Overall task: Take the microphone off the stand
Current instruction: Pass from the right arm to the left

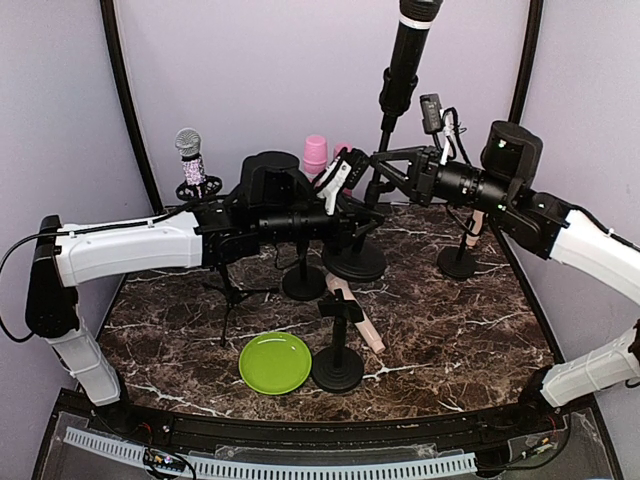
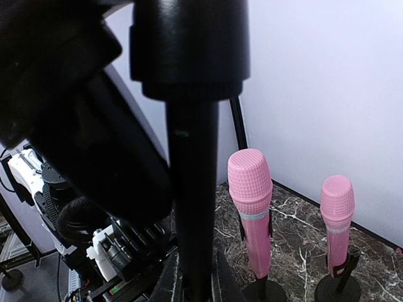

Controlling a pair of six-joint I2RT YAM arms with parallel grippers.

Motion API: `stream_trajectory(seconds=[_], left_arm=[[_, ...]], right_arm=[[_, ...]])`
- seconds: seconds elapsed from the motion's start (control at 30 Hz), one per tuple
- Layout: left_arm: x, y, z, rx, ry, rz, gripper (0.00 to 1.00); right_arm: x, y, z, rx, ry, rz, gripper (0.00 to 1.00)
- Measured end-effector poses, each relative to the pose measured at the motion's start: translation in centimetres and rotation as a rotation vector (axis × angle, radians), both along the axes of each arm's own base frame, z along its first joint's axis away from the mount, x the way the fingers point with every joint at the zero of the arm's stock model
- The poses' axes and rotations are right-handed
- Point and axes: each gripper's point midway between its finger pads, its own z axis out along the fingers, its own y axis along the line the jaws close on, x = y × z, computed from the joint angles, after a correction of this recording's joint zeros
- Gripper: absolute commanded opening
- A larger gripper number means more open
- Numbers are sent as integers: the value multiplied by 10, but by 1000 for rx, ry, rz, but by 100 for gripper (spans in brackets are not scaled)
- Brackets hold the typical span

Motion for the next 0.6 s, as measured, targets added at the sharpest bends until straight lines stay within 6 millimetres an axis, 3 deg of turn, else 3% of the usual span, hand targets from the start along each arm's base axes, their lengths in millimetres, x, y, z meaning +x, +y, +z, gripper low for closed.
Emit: stream_trajectory(seconds=[0.13, 0.27, 0.37, 0.6], left_arm=[[2, 1, -1, 1, 11, 13, 0], [5, 7, -17, 24, 54, 15, 0], [6, 15, -30, 40, 97, 6, 0], [2, 51, -16, -7, 176, -33, 0]], right_arm=[[1, 0, 0, 8, 4, -13, 47], [0, -5, 8, 44, -14, -27, 70], [-6, -9, 9, 62, -29, -21, 76], [-24, -5, -10, 45, -19, 79, 77]])
